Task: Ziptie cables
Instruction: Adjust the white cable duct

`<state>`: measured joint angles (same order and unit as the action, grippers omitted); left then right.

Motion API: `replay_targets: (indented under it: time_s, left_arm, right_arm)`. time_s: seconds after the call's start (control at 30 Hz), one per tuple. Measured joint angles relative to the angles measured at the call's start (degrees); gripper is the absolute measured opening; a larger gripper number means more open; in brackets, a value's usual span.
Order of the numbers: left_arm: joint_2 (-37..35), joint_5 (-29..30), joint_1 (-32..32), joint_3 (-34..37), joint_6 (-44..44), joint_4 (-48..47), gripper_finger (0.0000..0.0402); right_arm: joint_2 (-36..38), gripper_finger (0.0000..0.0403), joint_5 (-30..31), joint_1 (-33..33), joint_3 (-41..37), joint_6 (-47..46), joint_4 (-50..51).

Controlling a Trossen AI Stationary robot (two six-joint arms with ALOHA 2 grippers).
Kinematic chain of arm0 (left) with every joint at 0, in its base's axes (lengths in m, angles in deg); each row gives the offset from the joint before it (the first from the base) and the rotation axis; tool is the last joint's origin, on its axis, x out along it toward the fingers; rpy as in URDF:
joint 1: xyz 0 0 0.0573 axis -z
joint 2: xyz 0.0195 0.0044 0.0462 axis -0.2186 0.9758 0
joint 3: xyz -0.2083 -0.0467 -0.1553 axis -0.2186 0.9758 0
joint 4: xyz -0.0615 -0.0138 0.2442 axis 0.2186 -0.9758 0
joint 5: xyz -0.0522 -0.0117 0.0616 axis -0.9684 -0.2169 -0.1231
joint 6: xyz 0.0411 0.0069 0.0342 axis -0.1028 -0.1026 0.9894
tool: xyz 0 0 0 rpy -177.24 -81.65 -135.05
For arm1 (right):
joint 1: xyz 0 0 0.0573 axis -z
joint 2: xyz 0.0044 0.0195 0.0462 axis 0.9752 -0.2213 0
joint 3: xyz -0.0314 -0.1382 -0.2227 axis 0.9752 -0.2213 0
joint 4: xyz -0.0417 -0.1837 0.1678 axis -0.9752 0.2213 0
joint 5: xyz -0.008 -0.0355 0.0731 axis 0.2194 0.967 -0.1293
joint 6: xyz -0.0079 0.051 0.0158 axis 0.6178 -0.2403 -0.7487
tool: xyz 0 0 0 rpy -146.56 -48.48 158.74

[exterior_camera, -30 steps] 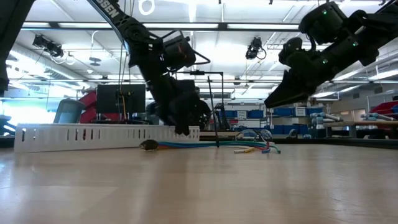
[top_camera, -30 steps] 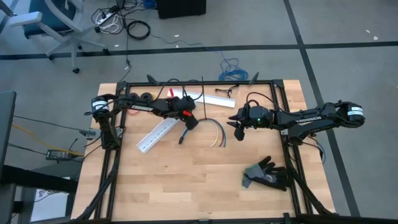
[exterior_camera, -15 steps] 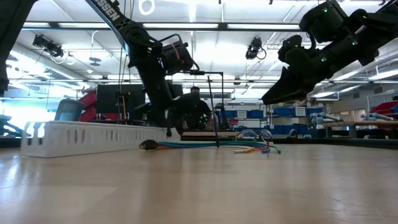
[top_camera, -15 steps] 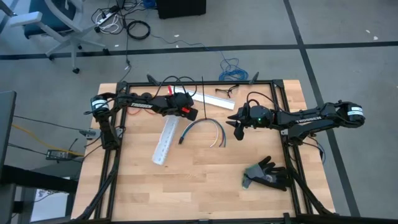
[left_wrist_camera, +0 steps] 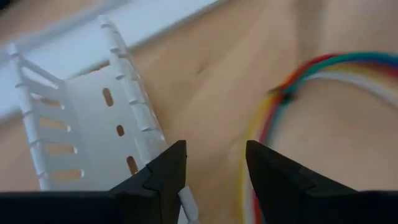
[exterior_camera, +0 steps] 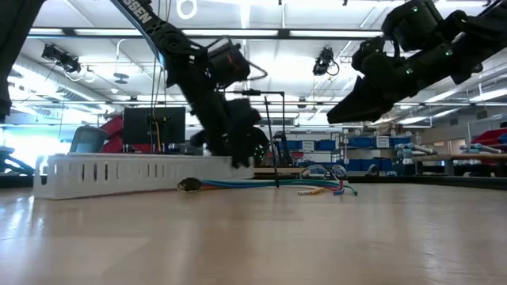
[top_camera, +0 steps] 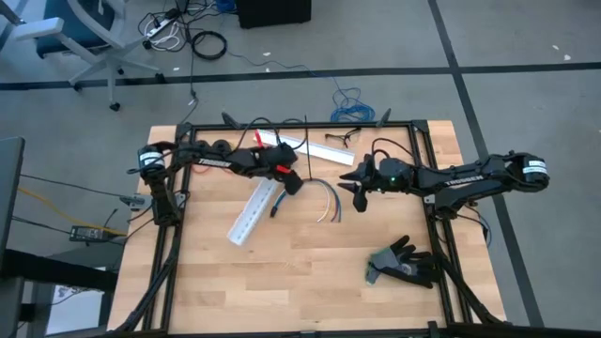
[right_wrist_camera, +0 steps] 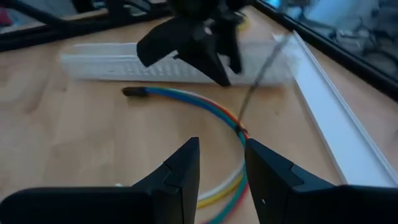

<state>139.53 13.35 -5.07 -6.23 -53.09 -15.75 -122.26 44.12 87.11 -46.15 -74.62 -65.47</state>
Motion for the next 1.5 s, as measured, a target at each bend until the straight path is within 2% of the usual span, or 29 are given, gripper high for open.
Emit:
replay_targets:
  time_s: [0.1, 0.27, 0.5, 0.67, 0.83, 0.93, 1.13, 1.3, 1.37, 1.5]
  left_arm:
    - [0.0, -2.2, 1.3, 0.0, 5.1, 3.3, 0.0177]
    - [0.0, -6.2, 2.3, 0.0, 10.2, 3.4, 0.0177]
    - [0.0, -6.6, 2.4, 0.0, 11.4, 1.4, 0.0177]
    - [0.0, -6.6, 2.4, 0.0, 11.6, -1.2, 0.0177]
    - [0.0, -9.3, 2.4, 0.0, 13.6, -2.6, 0.0177]
    - [0.0, -11.8, 2.4, 0.0, 15.3, -3.0, 0.0177]
    - [0.0, -13.8, 2.4, 0.0, 18.1, -2.9, 0.0176]
    - [0.0, -13.9, 2.4, 0.0, 18.4, -2.6, 0.0176]
    - [0.0, -13.2, 2.3, 0.0, 18.5, -2.2, 0.0176]
    - [0.1, -10.8, 2.3, 0.0, 18.5, -2.5, 0.0176]
  right_arm:
    - [-2.9, 0.0114, -0.4, 0.1, 0.4, 3.9, -2.0]
    - [-11.0, 0.0114, -3.0, 2.2, 3.8, 17.0, -2.2]
    - [-26.3, 0.0114, -16.3, 6.0, 16.0, 24.2, -3.7]
    - [-34.6, 0.0114, -16.4, 6.7, 27.1, 31.7, 1.3]
    - [-40.2, 0.0114, -16.3, 8.0, 37.9, 39.8, 14.5]
    - [-42.2, 0.0113, -14.0, 8.9, 42.3, 45.2, 20.7]
    - [-44.1, 0.0113, -12.2, 10.1, 45.9, 53.4, 24.1]
    - [-47.2, 0.0109, -11.8, 11.7, 46.7, 54.4, 31.1]
    - [-48.6, 0.0094, -11.8, 12.3, 46.6, 52.8, 33.2]
    - [-48.4, 0.0021, -12.0, 12.8, 46.7, 50.5, 34.1]
